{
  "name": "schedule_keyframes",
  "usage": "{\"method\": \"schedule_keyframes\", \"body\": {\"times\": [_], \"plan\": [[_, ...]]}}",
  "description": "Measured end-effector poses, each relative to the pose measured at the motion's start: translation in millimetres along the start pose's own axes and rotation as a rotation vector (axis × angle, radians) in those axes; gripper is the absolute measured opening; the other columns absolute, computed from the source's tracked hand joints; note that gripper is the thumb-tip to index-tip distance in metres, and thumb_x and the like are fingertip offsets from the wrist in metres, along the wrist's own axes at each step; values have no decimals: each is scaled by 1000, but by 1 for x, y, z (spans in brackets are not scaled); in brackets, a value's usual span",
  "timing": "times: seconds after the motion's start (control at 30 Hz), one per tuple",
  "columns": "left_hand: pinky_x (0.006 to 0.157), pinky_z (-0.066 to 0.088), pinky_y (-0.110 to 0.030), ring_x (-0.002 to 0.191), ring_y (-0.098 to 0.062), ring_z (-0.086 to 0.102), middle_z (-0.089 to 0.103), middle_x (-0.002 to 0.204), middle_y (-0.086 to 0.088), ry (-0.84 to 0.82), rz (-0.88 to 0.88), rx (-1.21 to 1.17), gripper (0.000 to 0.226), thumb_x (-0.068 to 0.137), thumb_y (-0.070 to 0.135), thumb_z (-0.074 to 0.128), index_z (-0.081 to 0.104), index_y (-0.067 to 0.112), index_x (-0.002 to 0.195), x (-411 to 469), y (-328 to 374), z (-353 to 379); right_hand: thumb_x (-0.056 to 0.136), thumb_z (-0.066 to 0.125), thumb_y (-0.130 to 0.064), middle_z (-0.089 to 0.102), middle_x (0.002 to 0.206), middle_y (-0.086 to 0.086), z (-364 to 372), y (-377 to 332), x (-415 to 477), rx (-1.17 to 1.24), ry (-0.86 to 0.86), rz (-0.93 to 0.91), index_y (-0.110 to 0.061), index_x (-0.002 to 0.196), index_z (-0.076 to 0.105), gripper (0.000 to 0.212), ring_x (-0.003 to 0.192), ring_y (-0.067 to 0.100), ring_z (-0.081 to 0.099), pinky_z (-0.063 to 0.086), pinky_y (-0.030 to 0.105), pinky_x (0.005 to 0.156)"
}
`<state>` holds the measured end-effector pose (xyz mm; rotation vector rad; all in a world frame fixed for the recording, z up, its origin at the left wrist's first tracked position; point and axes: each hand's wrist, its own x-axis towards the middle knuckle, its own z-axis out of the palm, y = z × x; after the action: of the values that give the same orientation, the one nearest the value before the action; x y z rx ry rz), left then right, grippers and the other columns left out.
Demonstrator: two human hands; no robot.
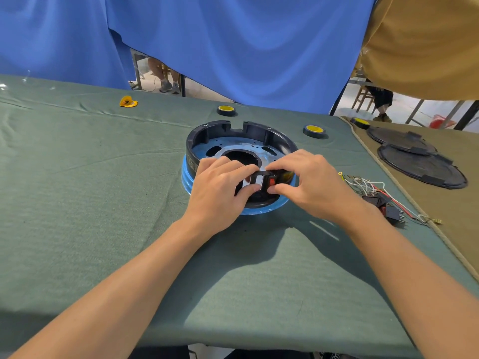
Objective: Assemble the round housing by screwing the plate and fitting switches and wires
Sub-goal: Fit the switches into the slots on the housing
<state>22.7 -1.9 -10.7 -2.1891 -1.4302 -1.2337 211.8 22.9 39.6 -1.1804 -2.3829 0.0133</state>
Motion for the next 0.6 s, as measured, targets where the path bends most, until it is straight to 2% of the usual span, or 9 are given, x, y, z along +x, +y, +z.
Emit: {"method": "schedule_keyframes", "body": {"times": [0.13,0.23,0.33,0.47,0.53,0.6], "plan": [[83,29,-32,79,-25,63,71,80,1,-3,-1,15,27,83,27,70,74,11,103,-1,1,0,84,72,-29,67,117,-7,7,-1,-6,-74,65,-14,-22,118,68,35,116,16,54,37,39,99],[83,29,-32,79,-25,63,70,80,2,-4,3,10,26,84,28,70,74,11,103,-1,0,-1,85,73,-29,67,117,-5,5,0,-5,20,32,0,-20,118,69,35,116,15,54,40,38,100],[84,29,-32,79,-24,62,70,81,2,-4,5,9,25,83,27,72,74,12,103,-1,0,-1,87,71,-26,71,111,-3,-1,0,1,158,20,16,-18,112,73,27,110,17,56,42,33,99],[83,29,-31,79,-25,62,70,80,2,-10,4,10,26,84,28,70,74,12,104,-1,0,-1,90,67,-24,73,107,-4,-6,1,6,122,-31,4,-20,109,75,21,105,17,58,44,36,95],[84,29,-32,80,-25,62,70,81,2,-16,4,11,27,84,29,69,74,12,105,-1,0,-1,94,63,-25,73,105,-6,-9,4,6,203,-64,34,-22,108,75,19,104,13,59,44,29,93],[85,29,-32,82,-25,62,71,82,1,-21,4,11,28,85,29,69,73,12,106,-2,-1,-2,96,59,-27,71,101,-13,-12,6,5,304,-73,86,-23,107,75,20,100,1,59,44,19,89]]}}
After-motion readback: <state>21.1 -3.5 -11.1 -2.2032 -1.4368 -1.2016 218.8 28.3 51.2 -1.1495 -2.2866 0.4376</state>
